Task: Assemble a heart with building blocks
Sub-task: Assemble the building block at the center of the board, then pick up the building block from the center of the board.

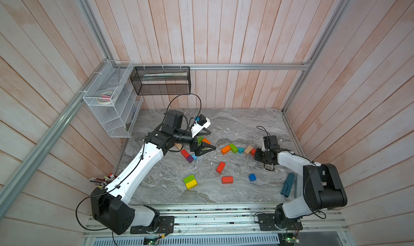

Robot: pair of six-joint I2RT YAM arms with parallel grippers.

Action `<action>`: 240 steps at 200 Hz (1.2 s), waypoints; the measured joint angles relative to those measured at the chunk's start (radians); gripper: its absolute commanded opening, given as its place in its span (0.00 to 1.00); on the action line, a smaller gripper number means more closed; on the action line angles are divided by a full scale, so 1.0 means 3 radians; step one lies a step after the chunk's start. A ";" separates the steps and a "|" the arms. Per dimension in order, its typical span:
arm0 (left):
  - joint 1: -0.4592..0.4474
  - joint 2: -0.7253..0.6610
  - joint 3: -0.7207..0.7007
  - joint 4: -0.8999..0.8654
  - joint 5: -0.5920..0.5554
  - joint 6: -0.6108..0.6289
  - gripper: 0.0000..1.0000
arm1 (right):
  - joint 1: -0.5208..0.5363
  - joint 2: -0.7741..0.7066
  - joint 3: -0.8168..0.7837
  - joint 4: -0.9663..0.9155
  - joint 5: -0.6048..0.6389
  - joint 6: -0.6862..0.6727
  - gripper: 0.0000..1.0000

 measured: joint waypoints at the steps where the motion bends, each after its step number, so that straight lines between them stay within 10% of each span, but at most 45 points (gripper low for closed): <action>1: 0.0000 0.0000 0.0000 0.0000 -0.0001 0.0000 1.00 | 0.0000 0.0000 0.0000 0.0000 -0.0001 0.0000 0.30; 103: 0.0000 0.0000 0.0000 0.0001 0.0000 -0.0020 1.00 | 0.0126 -0.0472 -0.0042 -0.0148 0.0064 -0.0023 0.34; 183: 0.0000 -0.0019 -0.0079 0.0111 -0.0100 -0.0088 1.00 | 0.1223 -0.0779 -0.0050 -0.0099 -0.0085 -0.0374 0.43; 240: 0.0000 -0.0098 -0.0116 0.0178 -0.0153 -0.0100 1.00 | 0.1837 -0.0593 -0.0067 0.0333 -0.0164 0.0464 0.57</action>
